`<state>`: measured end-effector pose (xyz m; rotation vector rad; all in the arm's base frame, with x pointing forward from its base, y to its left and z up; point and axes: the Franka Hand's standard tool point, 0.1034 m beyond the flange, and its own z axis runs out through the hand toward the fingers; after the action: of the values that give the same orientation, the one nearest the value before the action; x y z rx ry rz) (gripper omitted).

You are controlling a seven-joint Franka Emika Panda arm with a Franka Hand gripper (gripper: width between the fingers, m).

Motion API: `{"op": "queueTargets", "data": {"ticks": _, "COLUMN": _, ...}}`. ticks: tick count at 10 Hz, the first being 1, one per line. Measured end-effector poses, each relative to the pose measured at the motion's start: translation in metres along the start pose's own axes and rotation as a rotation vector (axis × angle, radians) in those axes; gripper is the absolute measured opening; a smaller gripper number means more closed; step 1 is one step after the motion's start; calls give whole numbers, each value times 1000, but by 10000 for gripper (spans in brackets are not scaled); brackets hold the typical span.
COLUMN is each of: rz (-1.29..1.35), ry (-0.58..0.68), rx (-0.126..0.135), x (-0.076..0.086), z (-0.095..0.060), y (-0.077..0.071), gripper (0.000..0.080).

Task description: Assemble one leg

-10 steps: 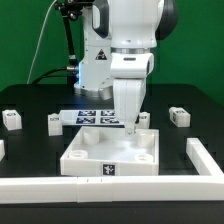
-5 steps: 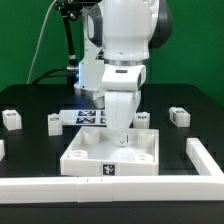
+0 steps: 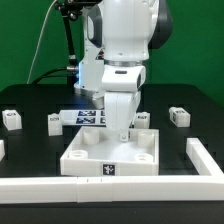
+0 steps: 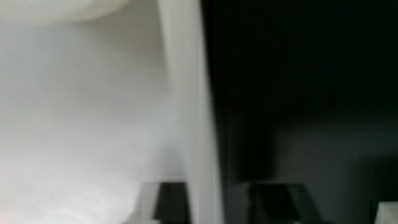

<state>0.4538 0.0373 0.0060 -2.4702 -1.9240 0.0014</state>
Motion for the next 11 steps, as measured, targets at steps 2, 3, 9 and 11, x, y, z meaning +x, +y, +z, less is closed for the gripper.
{"op": "queueTargets", "data": {"ticks": 2, "rz": 0, "ry": 0, "rx": 1, "x": 0, "z": 0, "y": 0, "gripper": 58}}
{"op": "queueTargets", "data": {"ticks": 3, "rz": 0, "ry": 0, "rx": 1, "x": 0, "z": 0, "y": 0, "gripper": 58}}
{"op": "queueTargets", "data": {"ticks": 9, "rz": -46, "ry": -9, "rx": 14, "x": -1, "z": 0, "y": 0, "gripper": 58}}
{"op": "queueTargets", "data": {"ticks": 11, "rz": -132, "ry": -24, "rx": 38, "x": 2, "z": -4, "y": 8, "gripper": 58}}
